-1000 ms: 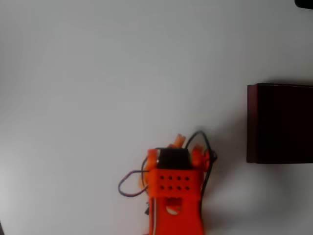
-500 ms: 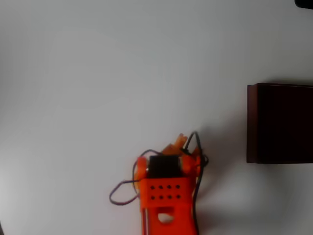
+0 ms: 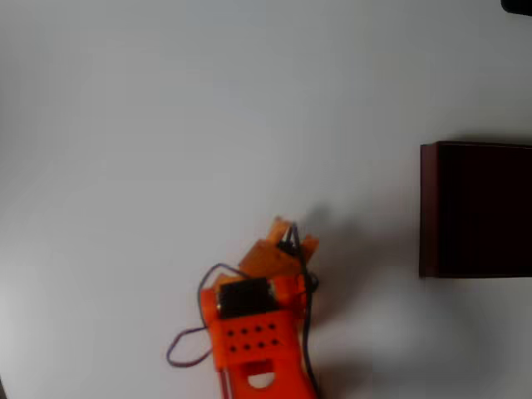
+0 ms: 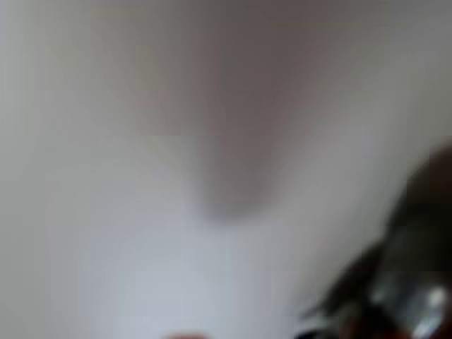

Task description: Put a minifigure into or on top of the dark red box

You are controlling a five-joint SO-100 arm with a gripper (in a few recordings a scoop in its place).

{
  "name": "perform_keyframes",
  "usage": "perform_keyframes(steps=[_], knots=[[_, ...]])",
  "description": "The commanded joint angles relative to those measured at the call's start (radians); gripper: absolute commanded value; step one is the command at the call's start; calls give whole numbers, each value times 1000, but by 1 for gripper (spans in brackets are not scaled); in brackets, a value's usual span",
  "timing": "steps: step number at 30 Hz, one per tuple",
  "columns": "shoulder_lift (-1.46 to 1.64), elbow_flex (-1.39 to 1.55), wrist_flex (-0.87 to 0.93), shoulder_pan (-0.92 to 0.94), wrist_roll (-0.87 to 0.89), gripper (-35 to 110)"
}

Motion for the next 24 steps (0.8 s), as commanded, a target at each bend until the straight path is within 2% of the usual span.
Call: perform_keyframes(steps=[1,7,16,24], knots=[[-41,-74,32,57,-86,19],[-34,-14,-5,104,-141,19],[89,54,72,92,-107,19],[123,117,17,114,-130,19]])
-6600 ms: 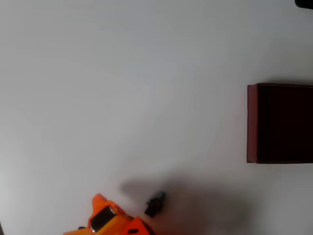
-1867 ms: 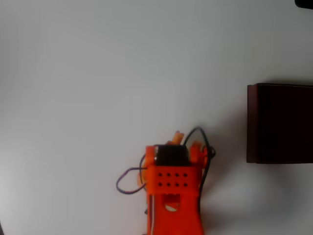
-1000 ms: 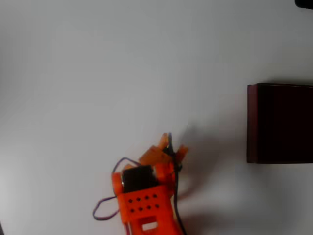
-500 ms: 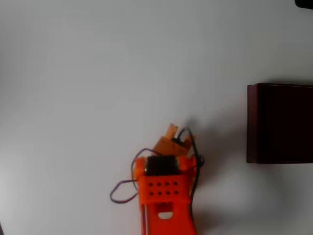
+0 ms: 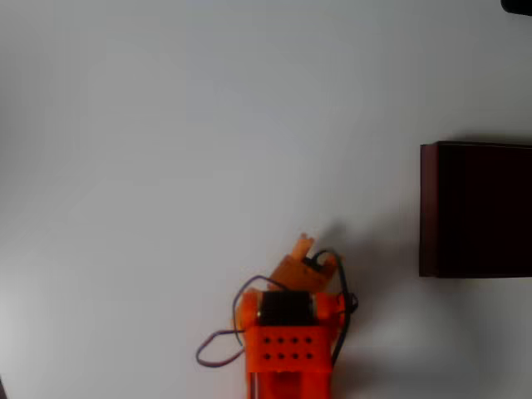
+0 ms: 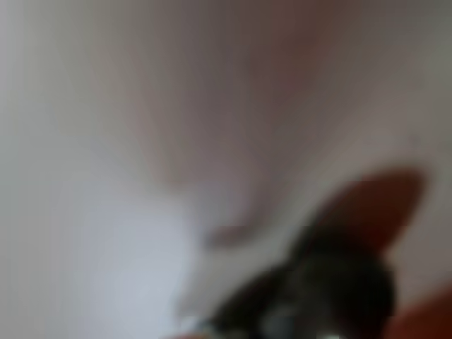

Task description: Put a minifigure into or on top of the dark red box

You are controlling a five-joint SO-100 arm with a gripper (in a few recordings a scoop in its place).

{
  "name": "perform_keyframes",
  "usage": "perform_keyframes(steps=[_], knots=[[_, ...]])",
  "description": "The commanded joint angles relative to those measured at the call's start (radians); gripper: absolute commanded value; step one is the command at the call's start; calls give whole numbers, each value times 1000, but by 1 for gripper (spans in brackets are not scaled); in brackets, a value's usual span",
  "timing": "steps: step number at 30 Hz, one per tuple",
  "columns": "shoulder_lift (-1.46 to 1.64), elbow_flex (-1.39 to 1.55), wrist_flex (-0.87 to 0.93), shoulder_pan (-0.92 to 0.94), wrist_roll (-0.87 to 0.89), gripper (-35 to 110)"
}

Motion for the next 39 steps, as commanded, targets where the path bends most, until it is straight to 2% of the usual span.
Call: perform_keyframes(steps=[1,18,39], knots=[[26,0,3,-23,8,19],[95,91,-77,63,-92,18],[371,262,-95,-94,95,9]])
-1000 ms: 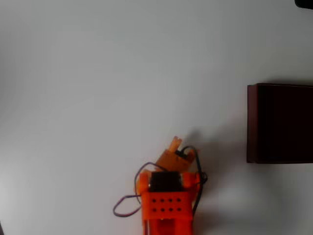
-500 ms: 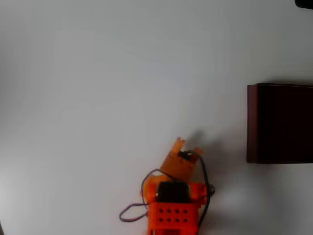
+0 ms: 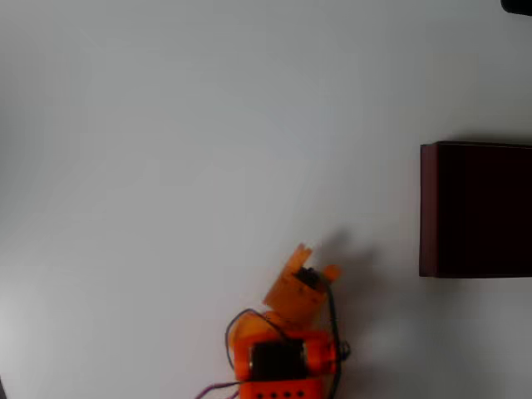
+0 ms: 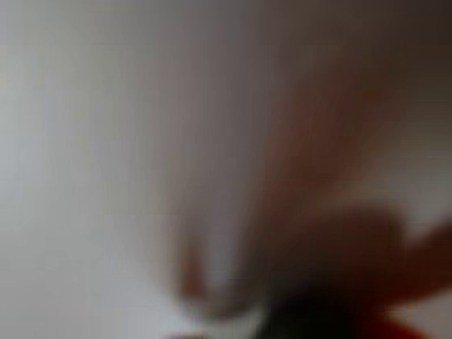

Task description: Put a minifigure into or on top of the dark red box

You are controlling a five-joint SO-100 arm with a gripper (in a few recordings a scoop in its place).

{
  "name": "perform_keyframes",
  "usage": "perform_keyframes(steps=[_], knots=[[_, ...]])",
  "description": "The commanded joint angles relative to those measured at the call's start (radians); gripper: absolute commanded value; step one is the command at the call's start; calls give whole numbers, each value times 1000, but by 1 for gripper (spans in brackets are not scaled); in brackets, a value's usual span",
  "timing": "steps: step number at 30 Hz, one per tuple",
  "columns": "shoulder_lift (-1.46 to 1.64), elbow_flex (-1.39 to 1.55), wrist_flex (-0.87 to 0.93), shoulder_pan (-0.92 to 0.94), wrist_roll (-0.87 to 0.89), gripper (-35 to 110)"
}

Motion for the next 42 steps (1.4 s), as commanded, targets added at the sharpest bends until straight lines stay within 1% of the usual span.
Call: perform_keyframes(steps=[1,10,12,16,23,30,35,42], knots=[[31,11,6,-34,28,8],[67,28,8,-52,46,3],[67,28,8,-55,49,6],[66,17,12,-52,49,18],[-60,-127,123,-57,72,19],[-60,-107,117,-132,161,17],[64,-25,92,-210,275,16],[112,3,97,-245,324,17]])
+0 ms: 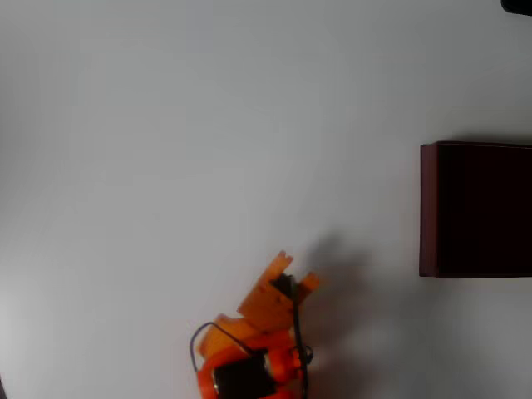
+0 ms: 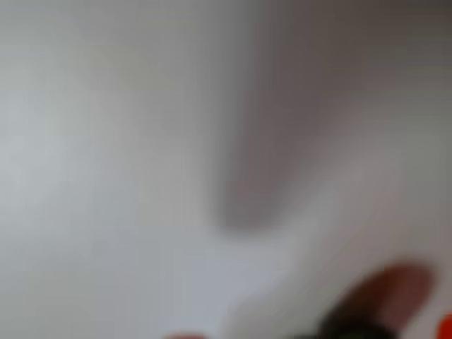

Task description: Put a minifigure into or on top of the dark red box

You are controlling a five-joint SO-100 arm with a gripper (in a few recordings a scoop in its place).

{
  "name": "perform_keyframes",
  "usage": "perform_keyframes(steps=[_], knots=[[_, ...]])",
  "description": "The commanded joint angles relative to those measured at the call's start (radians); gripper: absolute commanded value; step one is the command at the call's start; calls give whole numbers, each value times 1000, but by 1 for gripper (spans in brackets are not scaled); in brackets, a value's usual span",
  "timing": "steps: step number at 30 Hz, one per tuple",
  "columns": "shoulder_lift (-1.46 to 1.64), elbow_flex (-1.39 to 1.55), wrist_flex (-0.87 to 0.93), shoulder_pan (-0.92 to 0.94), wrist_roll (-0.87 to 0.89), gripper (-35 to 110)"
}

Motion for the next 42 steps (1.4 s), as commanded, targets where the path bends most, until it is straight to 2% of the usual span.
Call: perform_keyframes(steps=[1,6,16,22,26,33,36,39,42], knots=[[21,20,8,-28,32,17],[8,20,5,-25,-3,16],[-104,-77,49,-126,-100,1],[-167,-83,35,-126,-158,0],[-107,-32,12,-155,-127,0],[-6,-3,38,-282,40,0],[-32,-63,109,-316,80,0],[-146,-195,255,-272,-3,0],[-307,-278,316,-213,-156,0]])
